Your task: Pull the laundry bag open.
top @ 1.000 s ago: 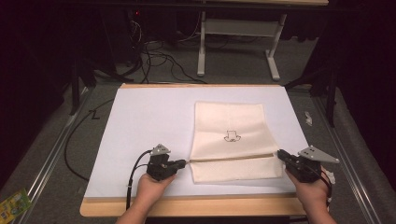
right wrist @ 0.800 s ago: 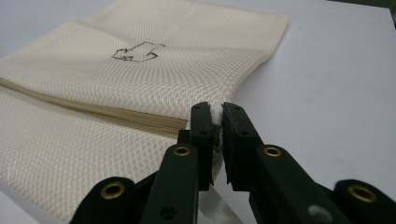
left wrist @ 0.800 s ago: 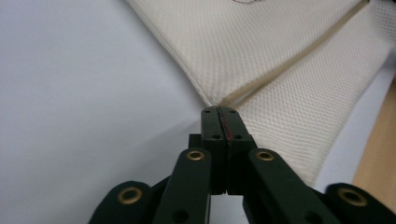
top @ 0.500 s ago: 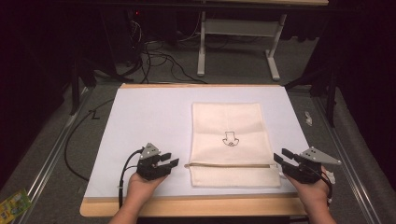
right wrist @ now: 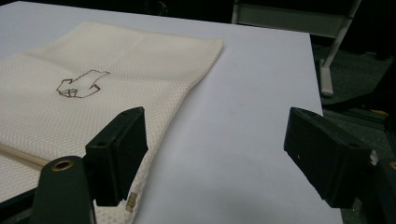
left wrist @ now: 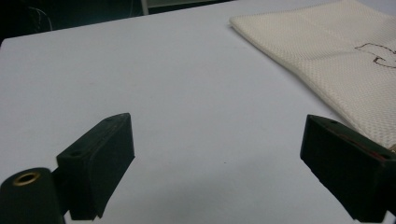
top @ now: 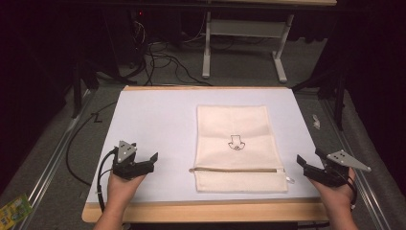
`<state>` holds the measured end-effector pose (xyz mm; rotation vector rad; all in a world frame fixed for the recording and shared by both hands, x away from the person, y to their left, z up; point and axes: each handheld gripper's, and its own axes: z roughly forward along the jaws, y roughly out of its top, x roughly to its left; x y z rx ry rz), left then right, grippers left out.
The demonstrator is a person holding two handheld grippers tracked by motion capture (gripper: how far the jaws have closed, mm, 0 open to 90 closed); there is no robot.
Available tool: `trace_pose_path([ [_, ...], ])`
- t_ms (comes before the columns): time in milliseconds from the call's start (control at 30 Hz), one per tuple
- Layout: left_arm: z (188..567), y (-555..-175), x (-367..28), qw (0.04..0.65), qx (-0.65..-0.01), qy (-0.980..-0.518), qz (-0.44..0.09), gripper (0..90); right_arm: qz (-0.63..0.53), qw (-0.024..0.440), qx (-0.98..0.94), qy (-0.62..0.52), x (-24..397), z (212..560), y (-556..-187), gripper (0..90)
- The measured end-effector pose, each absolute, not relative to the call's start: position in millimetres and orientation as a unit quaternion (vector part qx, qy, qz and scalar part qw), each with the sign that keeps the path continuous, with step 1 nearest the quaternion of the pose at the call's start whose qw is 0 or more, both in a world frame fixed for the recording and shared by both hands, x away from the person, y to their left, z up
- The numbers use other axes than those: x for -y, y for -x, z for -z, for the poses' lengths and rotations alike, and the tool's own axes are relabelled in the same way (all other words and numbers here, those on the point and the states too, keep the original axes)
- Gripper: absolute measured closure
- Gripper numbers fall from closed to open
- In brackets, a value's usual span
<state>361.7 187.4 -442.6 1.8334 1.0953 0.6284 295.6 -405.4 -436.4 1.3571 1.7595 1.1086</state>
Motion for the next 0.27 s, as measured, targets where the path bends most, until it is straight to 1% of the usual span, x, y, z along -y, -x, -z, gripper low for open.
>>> trace_pose_path([
  [267, 443.4, -360.7, -184.7, 0.438, -0.436, -0.743, -0.256, 8.9, -0.424, 0.325, -0.673, -0.512, 403.5, 434.8, -295.2, 20.6],
])
